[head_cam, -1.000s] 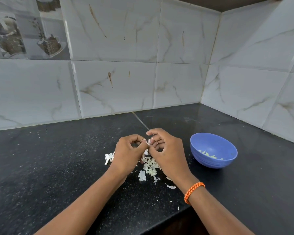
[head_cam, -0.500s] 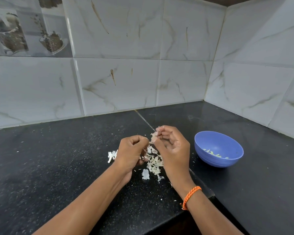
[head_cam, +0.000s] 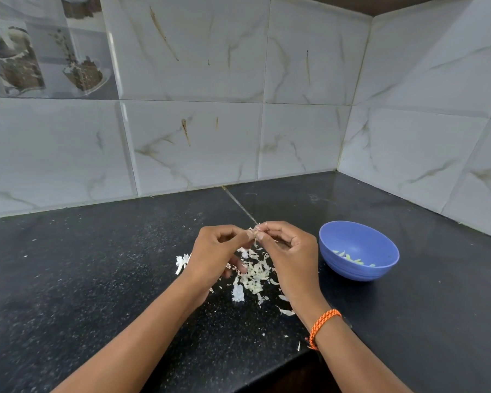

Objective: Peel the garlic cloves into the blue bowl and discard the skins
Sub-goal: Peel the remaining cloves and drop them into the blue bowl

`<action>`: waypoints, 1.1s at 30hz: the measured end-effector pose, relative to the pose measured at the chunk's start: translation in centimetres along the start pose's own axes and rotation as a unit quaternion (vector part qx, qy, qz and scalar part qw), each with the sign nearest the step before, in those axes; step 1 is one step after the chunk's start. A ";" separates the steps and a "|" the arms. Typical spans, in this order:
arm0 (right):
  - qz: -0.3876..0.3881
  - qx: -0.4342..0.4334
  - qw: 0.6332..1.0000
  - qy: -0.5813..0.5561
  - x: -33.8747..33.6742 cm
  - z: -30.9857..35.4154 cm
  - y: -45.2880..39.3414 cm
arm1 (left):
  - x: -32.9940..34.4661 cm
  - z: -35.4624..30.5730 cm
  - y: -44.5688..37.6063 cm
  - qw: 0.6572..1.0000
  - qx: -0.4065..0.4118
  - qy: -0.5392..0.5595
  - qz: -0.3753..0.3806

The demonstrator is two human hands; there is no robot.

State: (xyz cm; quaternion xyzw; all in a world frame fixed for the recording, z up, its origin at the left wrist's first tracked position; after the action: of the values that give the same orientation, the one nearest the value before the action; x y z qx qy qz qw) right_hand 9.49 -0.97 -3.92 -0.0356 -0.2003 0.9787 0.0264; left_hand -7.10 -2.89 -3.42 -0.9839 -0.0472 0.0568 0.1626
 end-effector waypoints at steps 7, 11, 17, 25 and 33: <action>-0.017 0.005 0.998 0.057 -0.3 -0.3 0.0 | 0.0 0.0 0.0 1.000 -0.002 0.026 -0.003; -0.012 -0.002 0.996 0.093 -0.1 0.1 0.0 | -0.1 0.1 0.0 1.000 0.027 -0.005 -0.010; -0.042 -0.003 0.993 0.112 0.2 0.6 0.2 | 0.2 0.2 0.1 0.991 0.075 -0.109 -0.032; -0.082 -0.016 0.990 0.111 0.5 0.4 0.3 | 1.4 0.3 0.5 0.985 0.130 -0.084 -0.071; -0.038 0.072 0.995 -0.051 1.1 0.3 0.3 | 0.7 0.2 0.5 0.986 0.043 0.151 -0.062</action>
State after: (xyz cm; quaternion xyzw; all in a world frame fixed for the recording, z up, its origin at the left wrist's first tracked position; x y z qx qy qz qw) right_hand 8.40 -1.32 -3.86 0.0244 -0.1314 0.9895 0.0555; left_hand -6.39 -3.24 -3.81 -0.9685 -0.0802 -0.1006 0.2131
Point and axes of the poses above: each hand's wrist, its own y-axis away from the middle knuckle, its own x-axis out of the palm, z = x × y, the point moved 3 cm from there along -y, towards the middle knuckle, and after that the axes turned 10 degrees about x, right-handed, at the moved point
